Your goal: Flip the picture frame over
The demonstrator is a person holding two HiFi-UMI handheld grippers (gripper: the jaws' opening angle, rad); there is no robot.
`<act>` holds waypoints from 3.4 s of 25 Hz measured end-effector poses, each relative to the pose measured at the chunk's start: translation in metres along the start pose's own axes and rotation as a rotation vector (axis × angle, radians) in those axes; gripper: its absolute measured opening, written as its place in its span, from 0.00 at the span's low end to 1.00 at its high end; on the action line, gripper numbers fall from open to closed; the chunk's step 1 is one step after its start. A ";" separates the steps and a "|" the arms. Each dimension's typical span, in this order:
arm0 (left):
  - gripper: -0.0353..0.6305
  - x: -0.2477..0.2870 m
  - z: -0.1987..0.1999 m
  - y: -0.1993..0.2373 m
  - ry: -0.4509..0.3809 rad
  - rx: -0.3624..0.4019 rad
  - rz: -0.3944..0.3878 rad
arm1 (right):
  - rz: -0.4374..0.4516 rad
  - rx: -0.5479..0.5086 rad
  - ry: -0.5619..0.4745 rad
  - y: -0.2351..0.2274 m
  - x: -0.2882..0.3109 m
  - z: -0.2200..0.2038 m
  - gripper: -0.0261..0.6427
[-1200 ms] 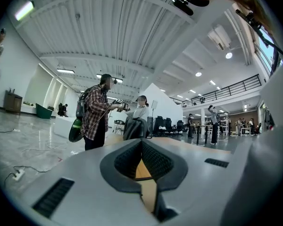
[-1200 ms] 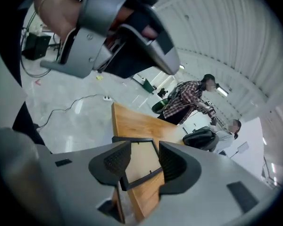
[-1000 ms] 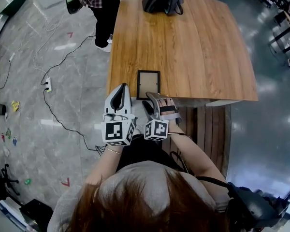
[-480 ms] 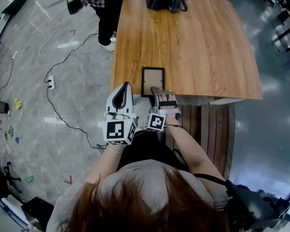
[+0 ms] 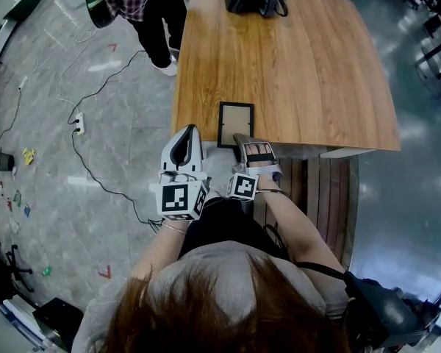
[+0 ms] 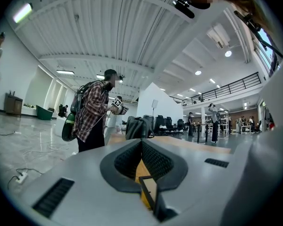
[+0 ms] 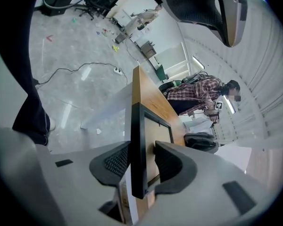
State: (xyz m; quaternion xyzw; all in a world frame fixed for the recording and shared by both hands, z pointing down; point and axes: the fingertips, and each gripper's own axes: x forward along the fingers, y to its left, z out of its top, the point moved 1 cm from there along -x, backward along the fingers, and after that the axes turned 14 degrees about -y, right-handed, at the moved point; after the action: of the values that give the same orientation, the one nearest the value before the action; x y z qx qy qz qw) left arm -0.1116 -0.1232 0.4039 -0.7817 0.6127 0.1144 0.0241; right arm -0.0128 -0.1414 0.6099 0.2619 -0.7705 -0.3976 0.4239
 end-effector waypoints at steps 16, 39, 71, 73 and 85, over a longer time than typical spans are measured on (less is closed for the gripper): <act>0.06 0.011 0.003 0.001 -0.028 -0.015 -0.010 | -0.400 0.860 -0.261 -0.114 -0.046 0.023 0.13; 0.06 0.020 -0.012 -0.008 0.019 -0.027 -0.092 | -1.078 2.709 -0.533 -0.030 -0.059 -0.045 0.13; 0.06 0.045 -0.016 0.002 0.035 0.044 -0.158 | -1.065 2.843 -0.334 -0.023 -0.023 -0.025 0.15; 0.06 0.047 -0.017 0.007 0.038 0.042 -0.144 | -1.011 2.854 -0.291 -0.016 -0.019 -0.021 0.19; 0.06 0.049 -0.017 0.006 0.031 0.036 -0.142 | -0.778 2.917 -0.267 -0.021 -0.022 -0.008 0.37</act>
State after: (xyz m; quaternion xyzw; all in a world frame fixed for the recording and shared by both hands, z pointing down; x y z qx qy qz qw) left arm -0.1044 -0.1739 0.4108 -0.8243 0.5578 0.0892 0.0366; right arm 0.0068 -0.1401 0.5854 0.5843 -0.3949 0.5868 -0.3979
